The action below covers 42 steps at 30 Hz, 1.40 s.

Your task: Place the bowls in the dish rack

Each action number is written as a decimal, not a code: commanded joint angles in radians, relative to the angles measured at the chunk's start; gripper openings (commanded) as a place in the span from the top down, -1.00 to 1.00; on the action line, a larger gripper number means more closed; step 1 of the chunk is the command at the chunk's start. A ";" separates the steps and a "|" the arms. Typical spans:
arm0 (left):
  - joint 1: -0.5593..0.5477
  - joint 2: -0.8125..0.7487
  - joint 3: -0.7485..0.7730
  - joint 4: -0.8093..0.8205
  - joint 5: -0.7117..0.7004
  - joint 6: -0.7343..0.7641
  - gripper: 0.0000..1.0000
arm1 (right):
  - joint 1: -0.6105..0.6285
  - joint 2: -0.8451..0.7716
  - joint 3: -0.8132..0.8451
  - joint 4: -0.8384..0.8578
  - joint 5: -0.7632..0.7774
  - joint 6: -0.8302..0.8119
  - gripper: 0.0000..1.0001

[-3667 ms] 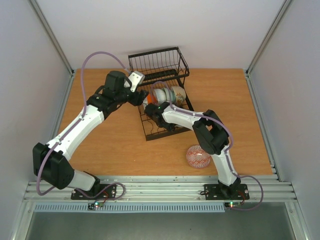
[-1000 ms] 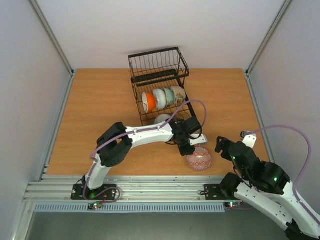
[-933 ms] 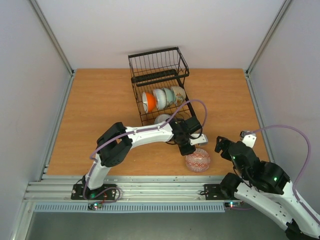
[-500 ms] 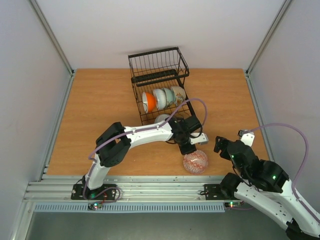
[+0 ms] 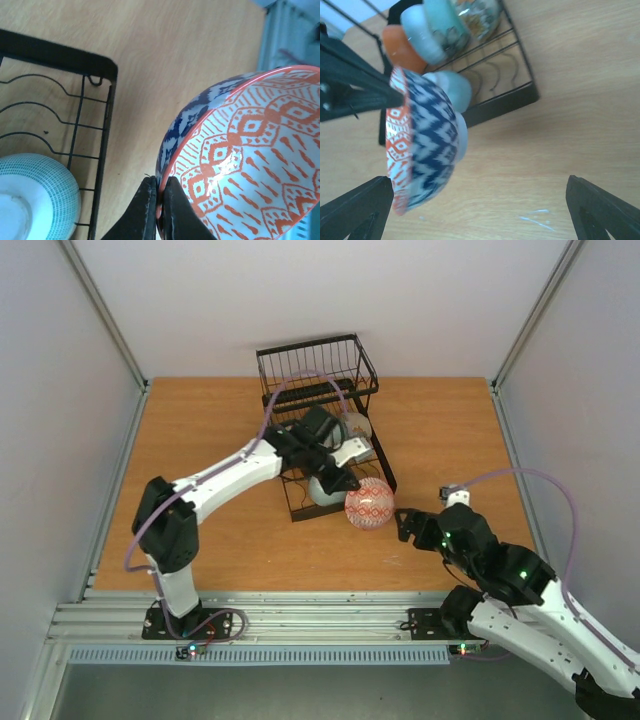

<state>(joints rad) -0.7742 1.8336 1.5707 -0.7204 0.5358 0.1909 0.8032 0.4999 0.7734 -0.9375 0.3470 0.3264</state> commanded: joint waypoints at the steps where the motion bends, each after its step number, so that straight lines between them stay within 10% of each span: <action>1: 0.049 -0.104 -0.050 0.057 0.283 0.003 0.99 | 0.001 0.082 -0.026 0.217 -0.196 -0.081 -0.92; 22: 0.120 -0.164 -0.120 0.110 0.389 0.027 0.99 | 0.001 0.075 -0.093 0.441 -0.352 -0.046 -0.87; 42: 0.138 -0.178 -0.125 0.115 0.398 0.024 0.99 | 0.002 0.128 -0.140 0.515 -0.395 -0.015 -0.40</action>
<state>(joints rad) -0.6437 1.7042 1.4506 -0.6659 0.8852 0.2180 0.8032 0.6205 0.6437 -0.4618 -0.0383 0.3004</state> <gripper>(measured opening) 0.022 0.752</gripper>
